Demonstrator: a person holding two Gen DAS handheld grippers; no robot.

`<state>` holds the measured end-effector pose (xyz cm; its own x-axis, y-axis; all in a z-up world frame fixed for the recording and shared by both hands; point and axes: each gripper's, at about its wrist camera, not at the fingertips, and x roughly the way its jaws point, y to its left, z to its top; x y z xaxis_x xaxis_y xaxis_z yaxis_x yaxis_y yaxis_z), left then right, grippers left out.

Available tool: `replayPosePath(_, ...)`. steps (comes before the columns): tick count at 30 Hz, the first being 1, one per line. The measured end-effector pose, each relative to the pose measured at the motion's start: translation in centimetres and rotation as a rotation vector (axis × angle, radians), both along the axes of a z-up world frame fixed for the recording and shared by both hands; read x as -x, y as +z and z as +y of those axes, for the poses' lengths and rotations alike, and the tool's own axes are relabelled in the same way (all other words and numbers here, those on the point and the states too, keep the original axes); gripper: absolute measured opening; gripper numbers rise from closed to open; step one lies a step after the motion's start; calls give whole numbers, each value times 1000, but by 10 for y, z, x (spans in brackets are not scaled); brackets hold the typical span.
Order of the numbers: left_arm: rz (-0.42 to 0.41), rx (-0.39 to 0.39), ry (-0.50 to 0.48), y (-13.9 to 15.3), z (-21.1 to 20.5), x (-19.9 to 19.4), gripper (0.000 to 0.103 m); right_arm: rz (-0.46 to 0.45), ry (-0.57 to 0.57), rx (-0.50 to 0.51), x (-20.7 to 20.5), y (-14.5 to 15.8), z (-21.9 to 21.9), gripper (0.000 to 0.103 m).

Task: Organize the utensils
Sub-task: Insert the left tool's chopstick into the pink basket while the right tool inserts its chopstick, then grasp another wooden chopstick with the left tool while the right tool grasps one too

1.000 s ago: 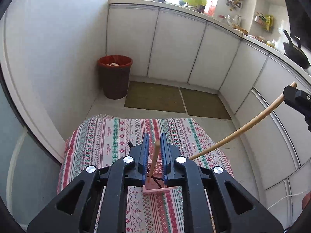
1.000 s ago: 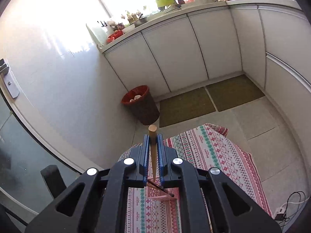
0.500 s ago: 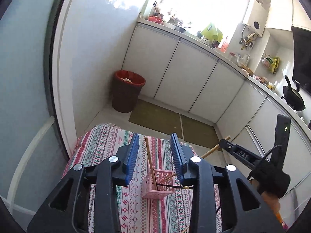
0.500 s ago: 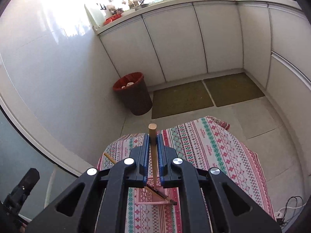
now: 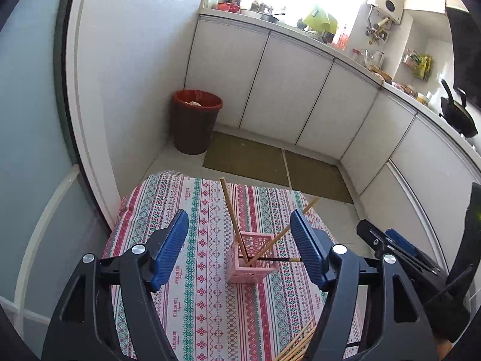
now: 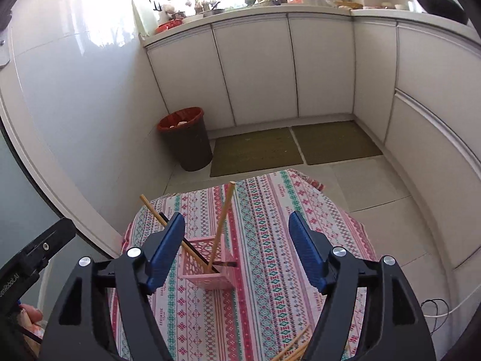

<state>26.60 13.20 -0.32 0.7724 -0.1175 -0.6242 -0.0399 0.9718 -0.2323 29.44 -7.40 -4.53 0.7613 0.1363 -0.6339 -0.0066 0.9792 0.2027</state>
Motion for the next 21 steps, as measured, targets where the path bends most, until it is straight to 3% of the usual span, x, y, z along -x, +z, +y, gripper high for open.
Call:
replayPosePath(6,28,-92,-67,-12,-32,11,83,-19,-47,49,43,-2,-26,94)
replayPosePath(10,77,-154,-123,-33,-57,17,93,12,-76,47,75,-14,-54,96)
replayPosePath(17,318,-261,-365,-117,-127,14,95,192,-116,49,135,-76,-123,96)
replayPosePath(21,415,-303,-462,-157,-167,11,95,325,-194,-16,155,-126,-167,96)
